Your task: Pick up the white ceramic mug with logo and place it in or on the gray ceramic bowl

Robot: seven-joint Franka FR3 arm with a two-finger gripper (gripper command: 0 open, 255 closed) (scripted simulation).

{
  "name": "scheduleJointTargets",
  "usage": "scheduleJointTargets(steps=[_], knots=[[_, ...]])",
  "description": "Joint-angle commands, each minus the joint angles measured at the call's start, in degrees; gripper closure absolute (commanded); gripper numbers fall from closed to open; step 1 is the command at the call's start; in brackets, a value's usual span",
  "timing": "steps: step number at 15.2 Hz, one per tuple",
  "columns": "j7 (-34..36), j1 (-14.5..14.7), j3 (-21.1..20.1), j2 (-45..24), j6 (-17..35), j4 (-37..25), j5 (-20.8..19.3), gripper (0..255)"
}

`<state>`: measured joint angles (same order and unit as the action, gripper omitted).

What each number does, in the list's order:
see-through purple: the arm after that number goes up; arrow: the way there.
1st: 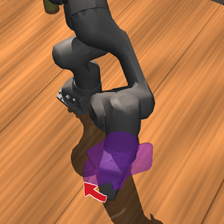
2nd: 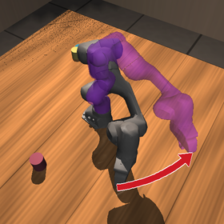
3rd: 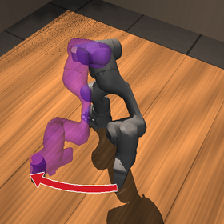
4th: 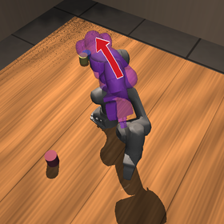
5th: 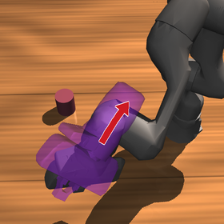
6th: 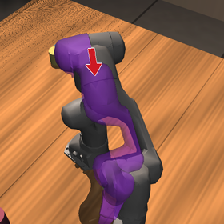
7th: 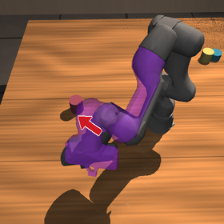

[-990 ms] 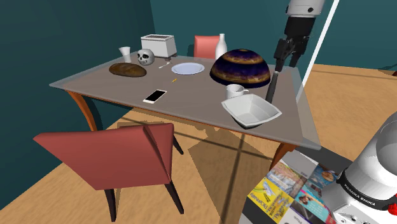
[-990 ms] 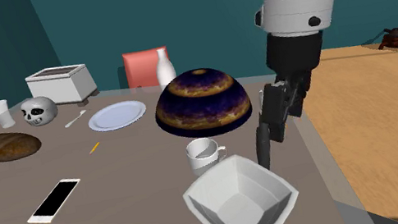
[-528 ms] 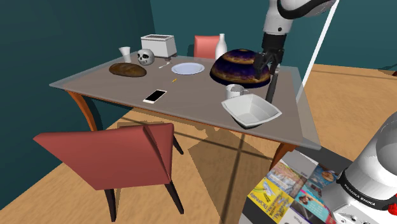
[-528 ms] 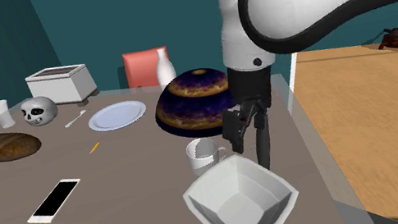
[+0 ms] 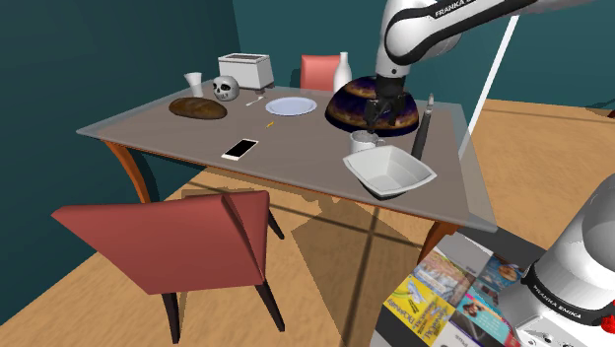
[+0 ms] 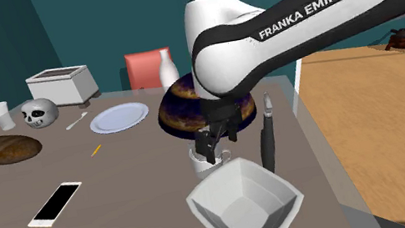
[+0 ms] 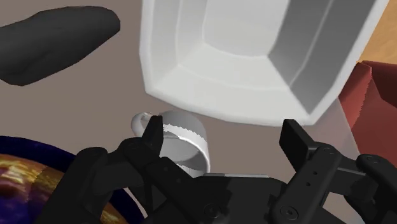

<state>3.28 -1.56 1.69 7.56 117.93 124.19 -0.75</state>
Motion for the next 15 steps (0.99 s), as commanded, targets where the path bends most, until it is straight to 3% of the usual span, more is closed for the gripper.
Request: scheduleJointTargets(steps=[1,9,15], knots=[[0.5,0.0,-0.1,-4.0,1.9,-2.4,-0.4,0],[1.8,0.0,0.1,-21.2,7.3,-15.1,-2.2,0],[1.9,-0.1,0.2,-24.1,10.7,-14.6,-2.4,0]])
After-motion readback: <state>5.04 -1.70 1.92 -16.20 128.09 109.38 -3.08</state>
